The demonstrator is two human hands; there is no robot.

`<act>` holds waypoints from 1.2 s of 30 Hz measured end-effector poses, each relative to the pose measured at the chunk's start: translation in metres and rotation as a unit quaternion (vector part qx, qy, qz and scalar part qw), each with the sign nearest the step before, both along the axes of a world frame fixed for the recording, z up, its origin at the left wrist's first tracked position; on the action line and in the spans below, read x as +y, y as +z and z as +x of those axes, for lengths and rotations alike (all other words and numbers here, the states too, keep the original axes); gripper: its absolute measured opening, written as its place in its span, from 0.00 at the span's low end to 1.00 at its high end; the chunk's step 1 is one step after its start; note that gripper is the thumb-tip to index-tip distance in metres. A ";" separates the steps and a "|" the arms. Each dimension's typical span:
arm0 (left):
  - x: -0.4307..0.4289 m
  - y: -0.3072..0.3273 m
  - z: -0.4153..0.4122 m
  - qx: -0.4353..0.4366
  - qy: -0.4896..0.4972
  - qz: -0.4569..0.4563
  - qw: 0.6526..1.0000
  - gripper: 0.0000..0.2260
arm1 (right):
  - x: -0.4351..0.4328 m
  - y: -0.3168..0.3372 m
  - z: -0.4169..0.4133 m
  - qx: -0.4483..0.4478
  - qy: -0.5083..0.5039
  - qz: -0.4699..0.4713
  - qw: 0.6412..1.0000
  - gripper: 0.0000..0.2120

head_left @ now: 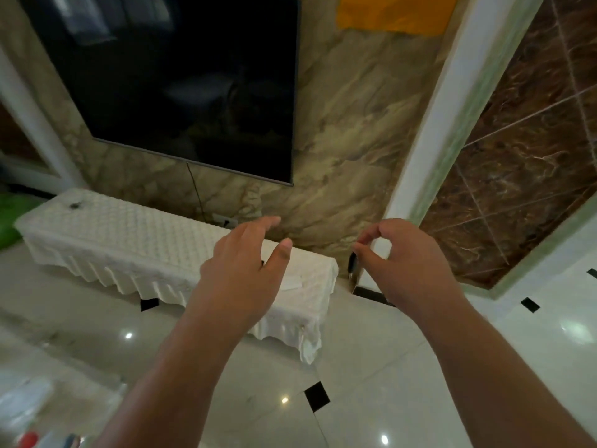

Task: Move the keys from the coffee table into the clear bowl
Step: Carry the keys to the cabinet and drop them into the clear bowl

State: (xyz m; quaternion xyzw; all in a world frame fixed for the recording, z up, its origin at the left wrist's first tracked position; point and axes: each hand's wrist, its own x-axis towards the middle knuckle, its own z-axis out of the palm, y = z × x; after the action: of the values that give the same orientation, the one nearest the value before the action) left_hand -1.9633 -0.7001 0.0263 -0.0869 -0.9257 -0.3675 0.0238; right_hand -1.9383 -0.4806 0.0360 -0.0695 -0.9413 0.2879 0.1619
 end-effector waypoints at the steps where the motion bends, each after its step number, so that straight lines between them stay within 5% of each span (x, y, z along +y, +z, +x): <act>1: -0.005 0.000 -0.006 -0.002 0.011 0.000 1.000 0.21 | -0.005 -0.001 -0.012 0.002 0.014 0.002 1.000 0.05; 11: -0.043 0.003 -0.044 -0.010 0.187 -0.004 0.982 0.21 | -0.057 -0.010 -0.134 0.005 0.201 -0.013 0.980 0.06; 22: -0.023 0.012 -0.078 0.031 0.384 0.002 0.923 0.19 | -0.086 0.017 -0.241 -0.019 0.386 0.008 0.922 0.03; 36: -0.063 0.004 -0.115 -0.003 0.488 0.004 0.873 0.19 | -0.162 -0.001 -0.307 -0.040 0.491 -0.006 0.870 0.06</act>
State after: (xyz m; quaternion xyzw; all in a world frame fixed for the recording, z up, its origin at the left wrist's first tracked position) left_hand -2.0786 -0.7628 0.0307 0.3774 -0.8489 -0.3130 0.1972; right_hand -2.2452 -0.6427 0.0352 0.3889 -0.8581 0.3331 -0.0381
